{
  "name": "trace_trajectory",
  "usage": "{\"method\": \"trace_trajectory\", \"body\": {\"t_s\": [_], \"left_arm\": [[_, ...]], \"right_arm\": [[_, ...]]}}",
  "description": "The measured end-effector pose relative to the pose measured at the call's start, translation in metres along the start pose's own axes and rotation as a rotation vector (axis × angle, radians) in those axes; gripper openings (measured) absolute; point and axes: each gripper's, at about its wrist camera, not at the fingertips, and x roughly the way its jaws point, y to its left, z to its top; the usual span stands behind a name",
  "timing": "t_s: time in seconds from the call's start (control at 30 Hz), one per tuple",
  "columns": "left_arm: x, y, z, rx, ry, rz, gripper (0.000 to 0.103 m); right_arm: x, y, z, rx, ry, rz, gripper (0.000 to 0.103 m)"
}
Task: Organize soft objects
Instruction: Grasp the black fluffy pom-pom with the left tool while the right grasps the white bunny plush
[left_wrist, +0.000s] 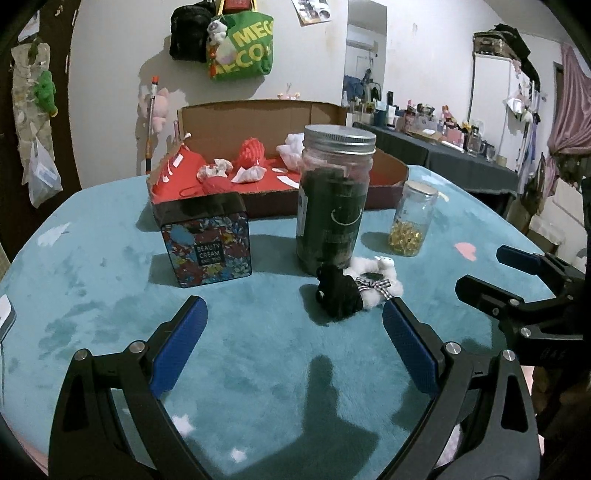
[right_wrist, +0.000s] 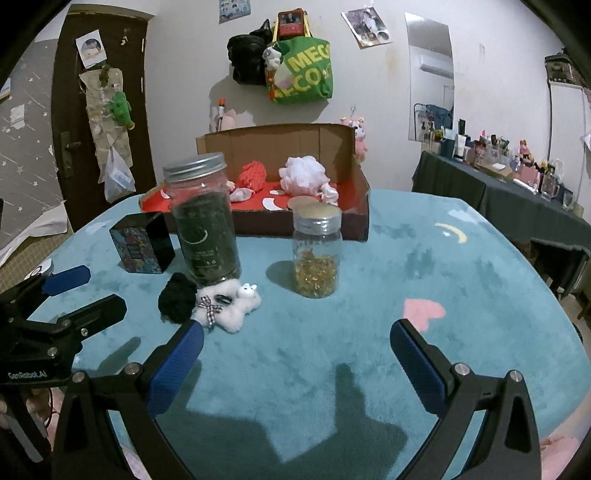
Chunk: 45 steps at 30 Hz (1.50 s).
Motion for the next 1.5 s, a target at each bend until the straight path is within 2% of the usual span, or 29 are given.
{"method": "trace_trajectory", "body": {"t_s": [0.37,0.6,0.73,0.93,1.0,1.13,1.27,1.43,1.5], "left_arm": [[0.03,-0.004,0.011,0.005,0.078,-0.029,0.097],[0.055,-0.008,0.014,0.017,0.161,-0.044,0.097],[0.059,-0.003,0.013,0.032,0.184,-0.013,0.097],[0.04,0.024,0.019,0.067,0.127,0.129,0.097],[0.036,0.029,0.022,0.068,0.132,0.108,0.097],[0.033,0.028,0.024,0.071,0.141,0.0,0.097],[0.042,0.016,0.026,0.127,0.163,-0.026,0.097],[0.054,0.006,0.029,0.185,0.176,-0.043,0.097],[0.058,0.005,0.03,0.195,0.179,-0.05,0.095]], "right_arm": [[0.014,-0.014,0.005,0.027,0.038,0.007,0.103],[0.022,-0.027,0.014,0.042,0.051,-0.004,0.103],[0.027,-0.03,0.016,0.045,0.061,-0.003,0.103],[0.033,-0.024,0.019,0.031,0.073,0.025,0.103],[0.036,-0.021,0.02,0.026,0.079,0.052,0.103],[0.048,-0.013,0.025,0.02,0.122,0.16,0.103],[0.063,-0.004,0.027,-0.003,0.189,0.264,0.103],[0.076,0.011,0.027,-0.061,0.233,0.285,0.102],[0.08,0.015,0.027,-0.076,0.247,0.295,0.098]]}}
